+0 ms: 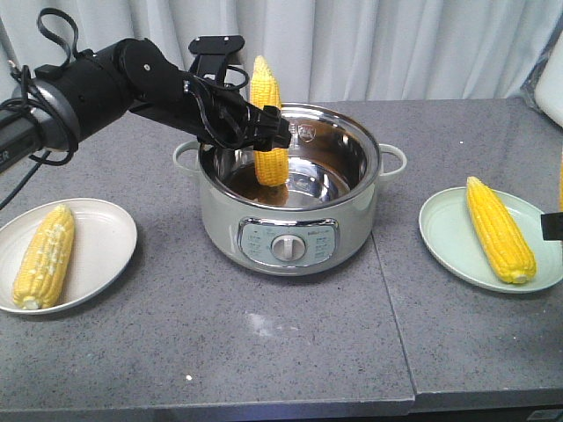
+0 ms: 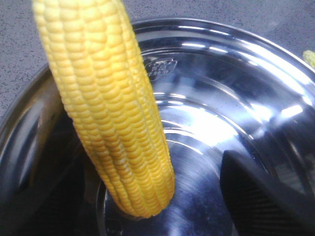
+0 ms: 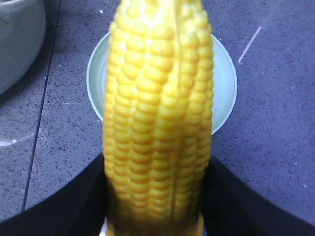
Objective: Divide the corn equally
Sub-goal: 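Reach the left gripper into the pot toward the last cob, then grasp the last corn cob and lift it from the pot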
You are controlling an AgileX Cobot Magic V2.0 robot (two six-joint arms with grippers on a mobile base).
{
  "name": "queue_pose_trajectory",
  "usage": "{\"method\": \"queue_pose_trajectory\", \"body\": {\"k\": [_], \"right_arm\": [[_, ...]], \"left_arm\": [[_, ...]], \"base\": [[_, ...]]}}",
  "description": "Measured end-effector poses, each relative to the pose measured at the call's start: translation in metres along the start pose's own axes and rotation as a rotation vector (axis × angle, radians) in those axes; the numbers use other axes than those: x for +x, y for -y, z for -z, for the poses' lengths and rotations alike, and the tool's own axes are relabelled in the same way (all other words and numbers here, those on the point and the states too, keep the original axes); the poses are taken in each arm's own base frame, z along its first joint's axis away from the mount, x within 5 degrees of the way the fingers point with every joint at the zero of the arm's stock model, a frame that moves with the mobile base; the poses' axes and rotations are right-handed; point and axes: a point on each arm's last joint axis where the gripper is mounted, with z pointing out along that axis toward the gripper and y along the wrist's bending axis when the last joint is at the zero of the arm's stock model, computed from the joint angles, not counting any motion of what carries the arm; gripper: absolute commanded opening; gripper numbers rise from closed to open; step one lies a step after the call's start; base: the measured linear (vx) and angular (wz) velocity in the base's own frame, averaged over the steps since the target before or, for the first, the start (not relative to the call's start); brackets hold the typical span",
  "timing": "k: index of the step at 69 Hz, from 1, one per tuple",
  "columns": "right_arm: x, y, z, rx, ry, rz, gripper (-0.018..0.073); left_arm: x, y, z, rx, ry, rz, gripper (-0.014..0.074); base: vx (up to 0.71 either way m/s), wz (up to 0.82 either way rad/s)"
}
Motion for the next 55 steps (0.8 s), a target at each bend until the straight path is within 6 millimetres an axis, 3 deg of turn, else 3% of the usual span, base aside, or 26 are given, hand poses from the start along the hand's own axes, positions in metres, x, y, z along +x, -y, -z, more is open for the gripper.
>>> {"method": "queue_pose_trajectory", "body": {"k": [30,55], "right_arm": [[0.0,0.0,0.0,-0.001,-0.001,-0.001,0.0194],[0.0,0.0,0.0,-0.001,-0.001,-0.001,0.0194]], "left_arm": [[-0.009,0.009,-0.025,0.023,0.012,0.014,0.0575],[-0.008,0.004,-0.039,-0.01,0.03,0.03,0.0573]], "base": [[0.0,0.0],[0.0,0.0]]}}
